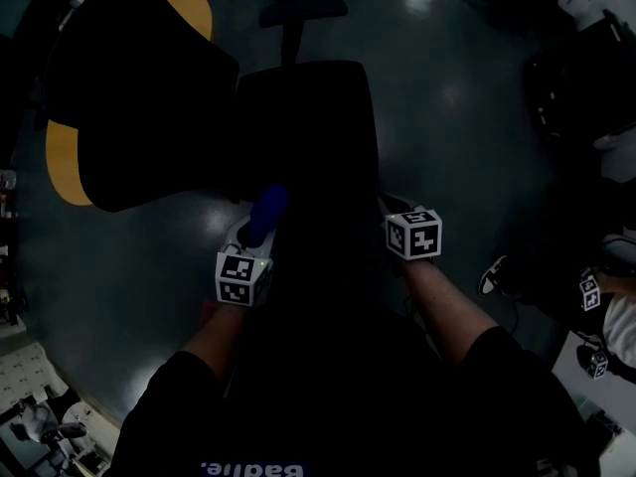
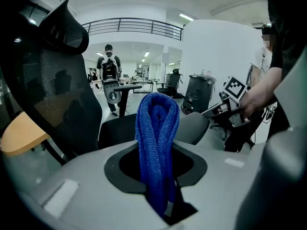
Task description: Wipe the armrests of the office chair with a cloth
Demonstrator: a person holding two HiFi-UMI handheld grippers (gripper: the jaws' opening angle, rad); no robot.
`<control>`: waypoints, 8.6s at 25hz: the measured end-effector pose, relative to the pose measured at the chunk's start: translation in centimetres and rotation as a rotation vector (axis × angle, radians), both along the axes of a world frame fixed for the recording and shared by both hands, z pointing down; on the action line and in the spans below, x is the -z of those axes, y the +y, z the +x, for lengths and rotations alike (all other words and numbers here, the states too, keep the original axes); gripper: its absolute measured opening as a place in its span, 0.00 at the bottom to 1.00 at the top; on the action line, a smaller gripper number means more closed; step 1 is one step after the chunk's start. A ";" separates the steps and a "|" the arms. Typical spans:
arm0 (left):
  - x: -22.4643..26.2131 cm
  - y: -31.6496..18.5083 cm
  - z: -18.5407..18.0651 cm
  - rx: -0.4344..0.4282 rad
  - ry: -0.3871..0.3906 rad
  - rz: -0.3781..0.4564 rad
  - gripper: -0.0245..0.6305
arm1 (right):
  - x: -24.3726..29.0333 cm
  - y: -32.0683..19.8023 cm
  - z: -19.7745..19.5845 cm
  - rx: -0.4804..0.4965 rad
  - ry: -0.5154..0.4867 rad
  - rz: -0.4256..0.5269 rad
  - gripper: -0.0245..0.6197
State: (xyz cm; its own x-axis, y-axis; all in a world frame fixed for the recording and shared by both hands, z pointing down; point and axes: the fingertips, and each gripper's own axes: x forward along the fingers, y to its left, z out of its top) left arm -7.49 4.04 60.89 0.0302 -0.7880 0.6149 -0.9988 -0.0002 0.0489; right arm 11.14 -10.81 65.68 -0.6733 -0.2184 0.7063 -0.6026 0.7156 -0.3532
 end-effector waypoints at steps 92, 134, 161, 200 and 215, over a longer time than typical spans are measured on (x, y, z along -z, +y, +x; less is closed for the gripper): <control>0.0 -14.8 13.4 -0.554 -0.040 -0.029 0.22 | 0.3 2.0 0.1 -0.170 -0.040 -0.011 0.04; 15.8 -17.9 -3.9 -0.548 0.302 0.429 0.23 | 11.7 -4.5 -3.7 -0.396 -0.001 0.198 0.04; 9.3 -34.3 -25.0 0.133 0.083 0.278 0.22 | 6.9 -29.9 -21.5 0.047 -0.186 0.216 0.05; 0.0 -46.4 -23.6 0.072 0.091 0.066 0.23 | 1.4 -46.4 -30.9 0.127 -0.003 0.372 0.04; 0.1 -52.5 -14.6 -0.087 0.211 0.078 0.23 | 1.2 -45.3 -31.0 0.087 -0.075 0.317 0.04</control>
State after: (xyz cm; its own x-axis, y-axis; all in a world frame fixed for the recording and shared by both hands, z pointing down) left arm -22.04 -48.49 60.76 0.2216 -0.8217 0.5250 -0.9624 -0.0977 0.2533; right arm -19.84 -56.09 64.45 -0.7466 -0.3589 0.5602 -0.5153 0.8445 -0.1457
